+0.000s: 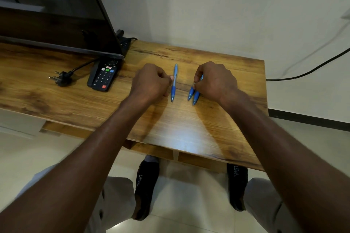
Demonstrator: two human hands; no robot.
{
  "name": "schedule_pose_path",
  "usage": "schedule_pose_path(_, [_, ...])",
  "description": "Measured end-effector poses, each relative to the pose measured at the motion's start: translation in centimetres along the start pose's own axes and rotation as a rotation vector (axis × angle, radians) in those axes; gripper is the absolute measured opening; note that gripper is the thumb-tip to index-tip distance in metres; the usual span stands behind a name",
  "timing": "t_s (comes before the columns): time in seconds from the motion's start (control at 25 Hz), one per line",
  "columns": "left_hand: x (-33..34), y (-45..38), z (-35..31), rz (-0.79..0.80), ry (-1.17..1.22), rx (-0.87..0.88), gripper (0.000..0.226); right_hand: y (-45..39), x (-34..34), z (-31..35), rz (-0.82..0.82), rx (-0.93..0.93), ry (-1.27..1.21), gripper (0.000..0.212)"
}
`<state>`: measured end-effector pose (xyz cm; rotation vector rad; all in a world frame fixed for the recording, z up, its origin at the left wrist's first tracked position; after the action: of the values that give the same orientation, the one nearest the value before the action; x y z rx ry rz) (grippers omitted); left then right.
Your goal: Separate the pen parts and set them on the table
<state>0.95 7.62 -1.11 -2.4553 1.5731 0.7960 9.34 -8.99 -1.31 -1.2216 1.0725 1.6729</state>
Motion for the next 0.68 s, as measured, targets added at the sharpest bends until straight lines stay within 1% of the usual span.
schedule_pose_path(0.16, [1.2, -0.2, -0.5, 0.026, -0.087, 0.062, 0.025, 0.0, 0.0, 0.1, -0.016, -0.013, 0.013, 0.005])
schedule_pose_path(0.32, [2.0, -0.1, -0.5, -0.029, -0.268, 0.114, 0.024, 0.1, -0.1, 0.5, -0.063, -0.058, 0.044, 0.007])
schedule_pose_path(0.48, [3.3, 0.7, -1.4, -0.044, -0.421, 0.211, 0.019, 0.1, -0.4, 0.7, -0.042, -0.064, 0.016, 0.011])
schedule_pose_path(0.56, [4.0, 1.0, -1.9, -0.030, -0.457, 0.242, 0.020, 0.2, -0.6, 0.6, -0.028, -0.063, -0.004, 0.013])
schedule_pose_path(0.68, [4.9, 1.2, -1.9, 0.018, -0.508, 0.240, 0.023, 0.2, -0.7, 0.3, -0.015, -0.068, -0.036, 0.019])
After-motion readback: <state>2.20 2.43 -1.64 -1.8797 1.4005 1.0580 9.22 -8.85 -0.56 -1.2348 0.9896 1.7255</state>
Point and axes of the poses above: each hand's wrist, its own y-axis away from the middle knuckle, its own x-axis out of the palm, z = x × y, the point moved 4 cm from there along -y, towards the middle knuckle, and after that the axes turned 14 degrees about y, right-handed, at the moved point
